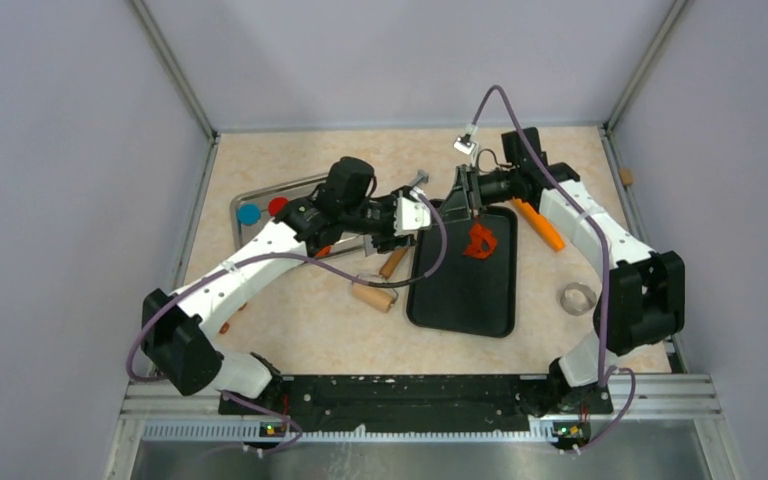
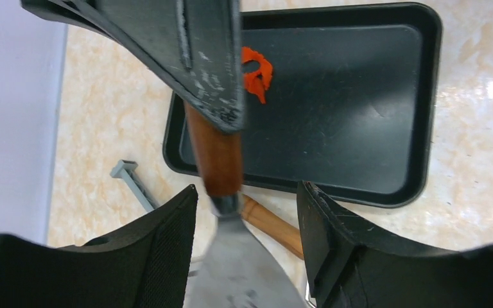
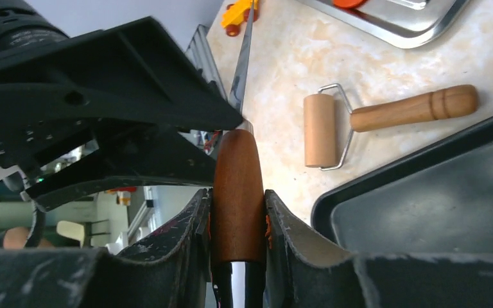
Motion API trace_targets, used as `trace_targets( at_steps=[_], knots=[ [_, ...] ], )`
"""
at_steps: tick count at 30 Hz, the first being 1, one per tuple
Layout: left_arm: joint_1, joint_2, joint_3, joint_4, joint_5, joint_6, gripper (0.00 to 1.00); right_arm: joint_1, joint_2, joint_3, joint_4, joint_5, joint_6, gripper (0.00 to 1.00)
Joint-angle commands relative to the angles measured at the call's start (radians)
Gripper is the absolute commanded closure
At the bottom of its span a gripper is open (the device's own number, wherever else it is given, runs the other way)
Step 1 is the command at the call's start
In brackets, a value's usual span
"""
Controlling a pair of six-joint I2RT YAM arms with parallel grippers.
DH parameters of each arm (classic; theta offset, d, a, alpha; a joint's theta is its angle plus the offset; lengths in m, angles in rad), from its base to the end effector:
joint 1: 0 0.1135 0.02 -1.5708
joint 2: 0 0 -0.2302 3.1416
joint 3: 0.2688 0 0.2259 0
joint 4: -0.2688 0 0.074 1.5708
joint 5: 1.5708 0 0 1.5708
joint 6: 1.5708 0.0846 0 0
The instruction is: Roll out the dumpling wrappers from the dough
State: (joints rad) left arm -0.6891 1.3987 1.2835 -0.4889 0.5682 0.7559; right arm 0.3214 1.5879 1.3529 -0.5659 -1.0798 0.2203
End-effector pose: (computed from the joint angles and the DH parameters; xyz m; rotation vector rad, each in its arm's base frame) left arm 0.2207 -0.2408 0.2923 1.6283 1.3609 -0.5754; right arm 0.2886 0.1747 0.2695 -0.6572 2.2125 1.5383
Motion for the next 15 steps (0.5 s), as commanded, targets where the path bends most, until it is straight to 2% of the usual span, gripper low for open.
trace_targets(
  at_steps=[1,5,7,8,9,10,13,14,15],
  knots=[
    [-0.018,0.031,0.041,0.118,-0.039,0.036,0.39,0.005,-0.075,-0.022,0.051,-0.132,0.041,1.0],
    [-0.023,0.05,0.036,0.155,-0.046,0.031,0.41,0.005,-0.08,-0.036,0.053,-0.135,0.036,1.0],
    [-0.023,0.066,0.042,0.135,-0.038,0.043,0.46,0.004,-0.079,-0.037,0.055,-0.133,0.039,1.0],
    [-0.023,0.072,0.049,0.124,-0.033,0.046,0.52,0.004,-0.078,-0.036,0.056,-0.132,0.04,1.0],
    [-0.023,0.077,0.056,0.111,-0.029,0.046,0.6,0.004,-0.078,-0.035,0.057,-0.13,0.039,1.0],
    [-0.023,0.081,0.061,0.1,-0.023,0.044,0.72,0.003,-0.077,-0.036,0.057,-0.126,0.04,1.0],
    [-0.023,0.075,0.061,0.084,-0.033,-0.001,0.94,-0.012,-0.077,-0.038,0.049,-0.09,0.037,1.0],
    [-0.024,0.07,0.057,0.082,-0.043,-0.031,0.99,-0.02,-0.076,-0.041,0.045,-0.084,0.036,0.92],
    [-0.023,0.06,0.049,0.078,-0.066,-0.066,1.0,-0.031,-0.075,-0.045,0.044,-0.082,0.035,0.77]
  ],
)
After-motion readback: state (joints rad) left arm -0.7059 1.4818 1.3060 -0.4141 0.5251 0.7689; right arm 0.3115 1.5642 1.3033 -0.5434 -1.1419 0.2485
